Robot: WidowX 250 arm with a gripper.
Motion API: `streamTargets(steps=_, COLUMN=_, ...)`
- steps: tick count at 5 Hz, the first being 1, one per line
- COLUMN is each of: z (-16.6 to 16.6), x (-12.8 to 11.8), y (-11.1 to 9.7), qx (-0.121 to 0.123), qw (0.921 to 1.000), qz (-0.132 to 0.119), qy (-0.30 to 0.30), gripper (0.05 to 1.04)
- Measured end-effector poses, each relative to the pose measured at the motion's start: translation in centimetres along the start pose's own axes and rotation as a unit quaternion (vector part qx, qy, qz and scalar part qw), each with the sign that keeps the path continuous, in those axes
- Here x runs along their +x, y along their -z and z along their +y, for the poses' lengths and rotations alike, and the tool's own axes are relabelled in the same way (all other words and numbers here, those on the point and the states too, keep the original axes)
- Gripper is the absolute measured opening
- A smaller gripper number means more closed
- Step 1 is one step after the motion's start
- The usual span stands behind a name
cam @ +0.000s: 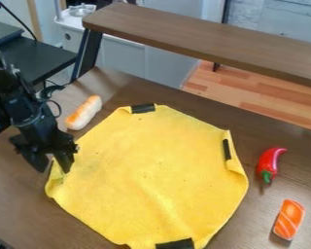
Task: The robot folded the cloth from left to right
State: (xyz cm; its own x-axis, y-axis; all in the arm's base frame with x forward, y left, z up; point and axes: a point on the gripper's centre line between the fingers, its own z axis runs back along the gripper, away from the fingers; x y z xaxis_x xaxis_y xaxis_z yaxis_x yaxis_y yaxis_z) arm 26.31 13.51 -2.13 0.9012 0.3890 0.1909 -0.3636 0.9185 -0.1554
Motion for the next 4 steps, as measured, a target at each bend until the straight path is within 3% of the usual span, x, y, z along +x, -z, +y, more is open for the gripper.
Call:
streamTargets(steps=1, z=0.1, x=0.0, y=0.1, qx=0.009, qw=0.9999, qz=-0.002, qy=0.006, gripper=0.368)
streamTargets(steps=2, z=-0.2, x=-0.4, y=0.3, qx=0.029, qw=0.9995, qz=0.007, qy=0.008, gripper=0.150)
streamTargets(steps=3, z=-0.1, x=-0.8, y=0.1, qx=0.032, qw=0.9992, qz=0.022, qy=0.001, gripper=0.053)
streamTargets(steps=4, z=0.0, x=-0.2, y=-1.4, qx=0.022, qw=0.9996, qz=0.008, qy=-0.013, gripper=0.049)
